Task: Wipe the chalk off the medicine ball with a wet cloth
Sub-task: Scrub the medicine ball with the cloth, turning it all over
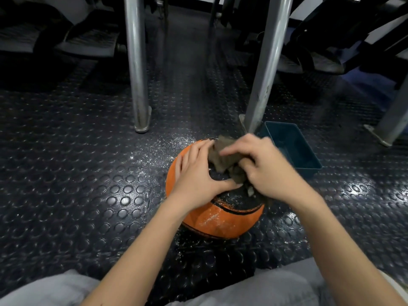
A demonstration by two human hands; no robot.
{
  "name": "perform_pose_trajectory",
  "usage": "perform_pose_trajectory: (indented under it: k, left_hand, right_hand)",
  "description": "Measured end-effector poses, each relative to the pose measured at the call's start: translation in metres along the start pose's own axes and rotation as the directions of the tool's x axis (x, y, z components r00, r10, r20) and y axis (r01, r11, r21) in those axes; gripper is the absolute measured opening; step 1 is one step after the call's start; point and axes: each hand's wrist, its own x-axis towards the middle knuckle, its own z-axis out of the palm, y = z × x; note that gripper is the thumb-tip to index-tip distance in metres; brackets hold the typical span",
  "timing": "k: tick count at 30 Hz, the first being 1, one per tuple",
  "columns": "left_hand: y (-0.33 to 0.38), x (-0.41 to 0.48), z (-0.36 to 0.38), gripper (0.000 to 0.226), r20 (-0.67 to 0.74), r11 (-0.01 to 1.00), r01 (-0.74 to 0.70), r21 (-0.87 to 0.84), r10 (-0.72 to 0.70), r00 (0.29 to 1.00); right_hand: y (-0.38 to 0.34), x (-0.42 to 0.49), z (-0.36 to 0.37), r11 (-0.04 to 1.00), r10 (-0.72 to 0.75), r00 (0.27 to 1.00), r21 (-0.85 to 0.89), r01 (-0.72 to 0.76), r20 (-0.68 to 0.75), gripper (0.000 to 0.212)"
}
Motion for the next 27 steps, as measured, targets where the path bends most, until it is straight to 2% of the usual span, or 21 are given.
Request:
perform_pose_trajectory:
  k: [2,5,8,13,16,18,20,22,24,26,27]
  left_hand:
    - [0.000,0.000,-0.004,0.102,0.043,1.000,0.014,0.005,-0.014,0.999]
    - [-0.005,0.003,-0.020,0.106,0.221,0.986,-0.035,0.165,-0.002,0.975]
    - [-0.010,0.003,-0.034,0.108,0.334,0.981,-0.091,0.171,0.029,0.942]
    - [-0.010,-0.002,-0.024,0.106,0.225,0.998,-0.044,0.037,0.035,0.974]
    - [-0.011,-0.005,-0.013,0.111,0.175,0.998,-0.040,0.053,0.030,0.984]
    - [-0.013,-0.005,-0.009,0.116,0.155,0.999,-0.036,0.027,0.031,0.987]
    - [-0.013,-0.004,-0.010,0.115,0.159,1.000,-0.029,0.001,0.028,0.987]
    - [-0.013,-0.004,-0.010,0.110,0.168,1.000,-0.026,-0.015,0.028,0.985]
    - [-0.011,-0.004,-0.011,0.109,0.182,0.999,-0.030,-0.030,0.035,0.983]
    - [-0.012,-0.004,-0.010,0.113,0.181,0.999,-0.025,-0.028,0.030,0.983]
    - [-0.014,-0.004,-0.010,0.116,0.173,0.999,-0.018,-0.031,0.023,0.985]
  right_hand:
    - [0.012,0.002,0.004,0.995,0.088,0.996,-0.049,-0.086,0.023,0.045]
    - [0.038,0.003,0.000,0.970,0.220,0.975,-0.099,-0.222,-0.026,0.044]
    - [0.046,0.007,0.000,0.968,0.236,0.972,-0.080,-0.236,-0.008,0.045]
    - [0.027,0.014,-0.001,0.975,0.176,0.983,-0.132,-0.181,-0.048,0.043]
    - [-0.004,0.000,-0.002,0.984,0.014,0.999,-0.180,-0.006,0.047,0.044]
    - [-0.014,-0.010,-0.004,0.988,-0.067,0.989,-0.132,0.084,0.134,0.045]
    - [-0.003,-0.007,-0.008,0.994,-0.020,0.992,-0.106,0.033,0.126,0.047]
    - [0.022,0.004,-0.007,0.978,0.127,0.992,-0.169,-0.123,0.012,0.046]
    - [0.031,0.007,-0.006,0.940,0.250,0.963,-0.213,-0.267,-0.104,0.045]
    - [0.020,0.001,-0.001,0.945,0.245,0.962,-0.191,-0.266,-0.123,0.045]
    - [0.010,-0.004,0.002,0.965,0.181,0.979,-0.177,-0.196,-0.095,0.045]
